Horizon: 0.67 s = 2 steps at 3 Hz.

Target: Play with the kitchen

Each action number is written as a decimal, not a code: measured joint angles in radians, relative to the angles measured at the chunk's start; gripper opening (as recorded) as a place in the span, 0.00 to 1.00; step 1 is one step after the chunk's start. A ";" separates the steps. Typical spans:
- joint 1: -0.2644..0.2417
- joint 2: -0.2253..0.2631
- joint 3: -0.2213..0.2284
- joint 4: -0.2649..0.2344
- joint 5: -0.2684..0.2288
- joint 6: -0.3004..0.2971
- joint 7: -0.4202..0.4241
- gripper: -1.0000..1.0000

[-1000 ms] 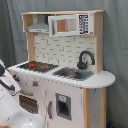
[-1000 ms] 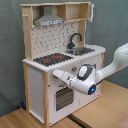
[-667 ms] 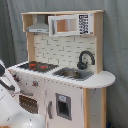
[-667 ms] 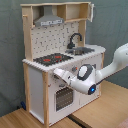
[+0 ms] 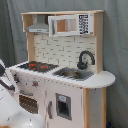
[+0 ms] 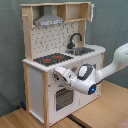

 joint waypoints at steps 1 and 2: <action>0.000 0.000 0.000 0.000 0.000 0.002 0.000 1.00; 0.082 0.024 -0.022 -0.034 -0.001 -0.041 -0.057 1.00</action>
